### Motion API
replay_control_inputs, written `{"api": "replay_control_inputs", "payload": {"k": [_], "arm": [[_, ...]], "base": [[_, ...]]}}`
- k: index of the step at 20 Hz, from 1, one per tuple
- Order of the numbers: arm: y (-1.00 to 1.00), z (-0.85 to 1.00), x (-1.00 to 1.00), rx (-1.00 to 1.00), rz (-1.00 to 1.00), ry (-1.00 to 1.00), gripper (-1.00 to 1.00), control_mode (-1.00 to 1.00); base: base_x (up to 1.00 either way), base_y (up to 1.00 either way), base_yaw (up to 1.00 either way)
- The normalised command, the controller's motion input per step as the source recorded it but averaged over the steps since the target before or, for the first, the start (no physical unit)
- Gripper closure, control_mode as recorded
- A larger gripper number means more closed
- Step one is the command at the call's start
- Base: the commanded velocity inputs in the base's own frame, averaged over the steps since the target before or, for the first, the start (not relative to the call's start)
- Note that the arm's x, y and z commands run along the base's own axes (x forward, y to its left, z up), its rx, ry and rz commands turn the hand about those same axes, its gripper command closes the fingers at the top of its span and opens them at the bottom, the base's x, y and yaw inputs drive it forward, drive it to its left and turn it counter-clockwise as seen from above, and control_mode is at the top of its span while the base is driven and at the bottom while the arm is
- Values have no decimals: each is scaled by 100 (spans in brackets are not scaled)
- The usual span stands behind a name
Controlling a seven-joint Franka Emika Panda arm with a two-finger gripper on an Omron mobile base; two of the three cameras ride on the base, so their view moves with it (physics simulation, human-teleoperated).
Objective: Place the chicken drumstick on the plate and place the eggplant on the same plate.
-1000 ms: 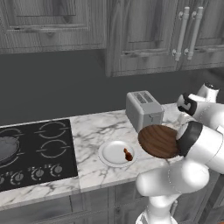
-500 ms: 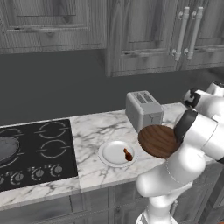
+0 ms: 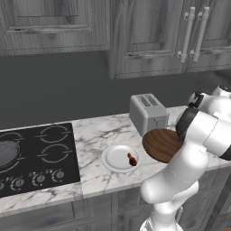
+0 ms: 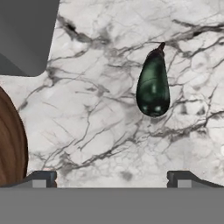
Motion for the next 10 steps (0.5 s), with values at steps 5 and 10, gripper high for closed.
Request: {"api": "replay_control_inputs", "payload": {"k": [5,10], "arm": [[-5,-9,26,0,0,-1,-100,-100],[-14,-9,20,0,0,-1,-100,-100]], "base": [[0,0,0],[0,0,0]]}}
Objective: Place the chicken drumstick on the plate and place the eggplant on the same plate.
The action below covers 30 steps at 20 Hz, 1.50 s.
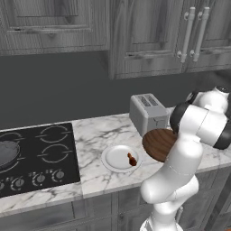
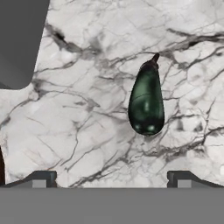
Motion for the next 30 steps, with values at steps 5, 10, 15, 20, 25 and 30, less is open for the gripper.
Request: {"api": "replay_control_inputs", "payload": {"k": [5,10,15,20,25,30], "arm": [[-17,-11,23,0,0,-2,-100,-100],[-8,-18,21,0,0,-1,-100,-100],[-4,-20,20,0,0,0,-100,-100],[-10,-19,18,0,0,-1,-100,-100],[-14,-16,14,0,0,-2,-100,-100],[-7,-17,5,0,0,-2,-100,-100]], "base": [[0,0,0],[0,0,0],[0,0,0],[0,0,0],[0,0,0],[0,0,0]]}}
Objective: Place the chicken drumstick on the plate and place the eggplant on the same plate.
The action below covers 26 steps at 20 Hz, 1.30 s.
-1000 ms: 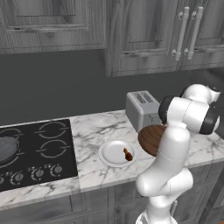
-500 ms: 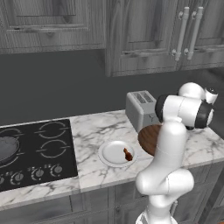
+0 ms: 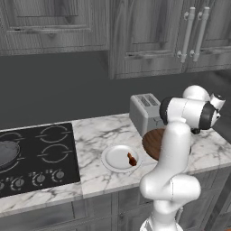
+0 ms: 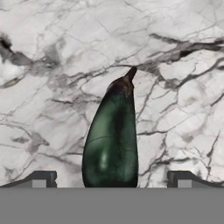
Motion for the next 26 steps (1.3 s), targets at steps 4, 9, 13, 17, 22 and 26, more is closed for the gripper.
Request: {"api": "replay_control_inputs", "payload": {"k": [4,9,13,17,22,26], "arm": [[0,-12,0,0,0,0,-100,-100],[0,-12,1,0,0,0,-100,-100],[0,-15,6,0,0,0,-100,-100],[0,-14,8,0,0,0,-100,-100],[0,-7,10,0,0,0,100,-100],[0,0,1,0,0,0,100,-100]], "base": [[0,0,0],[0,0,0],[0,0,0],[0,0,0],[0,0,0],[0,0,0]]}}
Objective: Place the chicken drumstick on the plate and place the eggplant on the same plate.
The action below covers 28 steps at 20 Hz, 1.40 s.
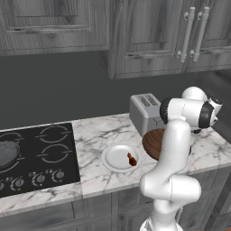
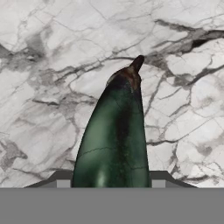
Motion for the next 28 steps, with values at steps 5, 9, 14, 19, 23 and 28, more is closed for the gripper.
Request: {"api": "replay_control_inputs", "payload": {"k": [5,9,14,19,23,28], "arm": [[0,15,0,0,0,0,100,-100],[18,40,-10,0,0,0,100,-100],[43,27,-51,-2,0,0,100,-100],[46,42,-63,-2,0,0,100,-100],[56,55,-54,-1,-1,0,100,-100],[70,37,-71,-3,-2,0,100,-100]], "base": [[0,0,0],[0,0,0],[0,0,0],[0,0,0],[0,0,0],[0,0,0]]}}
